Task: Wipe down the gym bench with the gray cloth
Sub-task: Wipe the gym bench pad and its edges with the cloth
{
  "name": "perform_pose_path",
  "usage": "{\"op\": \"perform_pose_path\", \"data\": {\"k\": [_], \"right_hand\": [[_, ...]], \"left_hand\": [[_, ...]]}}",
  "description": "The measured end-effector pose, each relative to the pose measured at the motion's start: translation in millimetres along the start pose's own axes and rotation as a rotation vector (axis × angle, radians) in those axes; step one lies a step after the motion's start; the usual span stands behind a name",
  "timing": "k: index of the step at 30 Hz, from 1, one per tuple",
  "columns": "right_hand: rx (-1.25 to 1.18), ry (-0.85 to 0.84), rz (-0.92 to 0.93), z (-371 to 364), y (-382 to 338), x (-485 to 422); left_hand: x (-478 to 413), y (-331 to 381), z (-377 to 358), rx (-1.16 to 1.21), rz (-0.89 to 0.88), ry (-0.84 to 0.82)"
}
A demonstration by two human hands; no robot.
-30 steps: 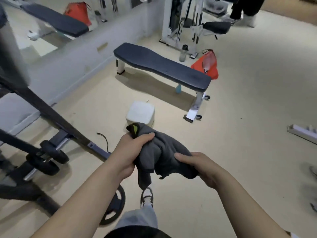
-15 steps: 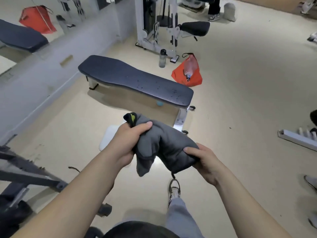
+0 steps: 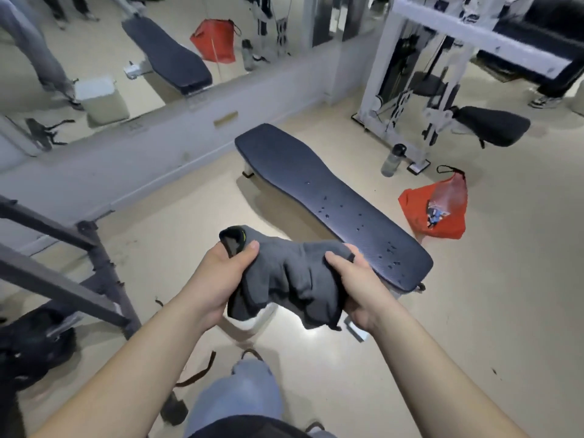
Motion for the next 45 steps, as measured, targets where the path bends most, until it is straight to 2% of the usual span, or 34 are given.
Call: {"op": "perform_pose_path", "data": {"k": [5, 11, 16, 22, 25, 31, 35, 38, 42, 45], "right_hand": [[0.050, -0.023, 0.074, -63.8, -66.9, -59.1], [-0.005, -0.090, 0.025, -106.3, -120.1, -124.7], [0.015, -0.115, 0.000, -116.7, -159.3, -191.2], [0.029, -0.142, -0.033, -113.5, -219.1, -298.2], [0.017, -0.191, -0.058, -114.3, -249.0, -343.5], [0.087, -0.295, -0.121, -110.7, -304.8, -410.1], [0.092, -0.374, -0.192, -118.2, -317.8, -448.8], [0.069, -0.347, -0.244, -127.6, -318.0, -478.4], [0.271, -0.241, -0.184, -150.0, -311.7, -518.7], [0.306, -0.263, -0.156, -187.0, -297.3, -547.0]], "left_hand": [[-71.5, 49.6, 17.1, -0.045, -0.033, 0.035], [-155.7, 93.5, -15.4, -0.018, -0.014, -0.066], [-227.0, 119.8, -48.1, -0.068, -0.008, -0.110], [-332.9, 154.0, -92.4, -0.094, 0.003, -0.086], [-381.7, 171.5, -112.0, -0.083, 0.025, -0.025], [-443.5, 206.7, -151.4, -0.036, 0.067, -0.060], [-482.7, 216.1, -145.2, -0.051, 0.072, -0.027], [-514.8, 221.3, -126.8, -0.082, 0.087, 0.019], [-562.3, 226.9, -93.1, -0.155, 0.106, 0.039], [-603.9, 230.8, -61.2, -0.226, 0.138, 0.035]]}}
Point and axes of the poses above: each hand's wrist, its own x-axis away from the middle knuckle, its own z-axis out of the back of the hand, y = z × x, the point moved 8 cm from there along -x, towards the middle knuckle, and after that the axes turned 1 degree about y, right-handed, at the moved point
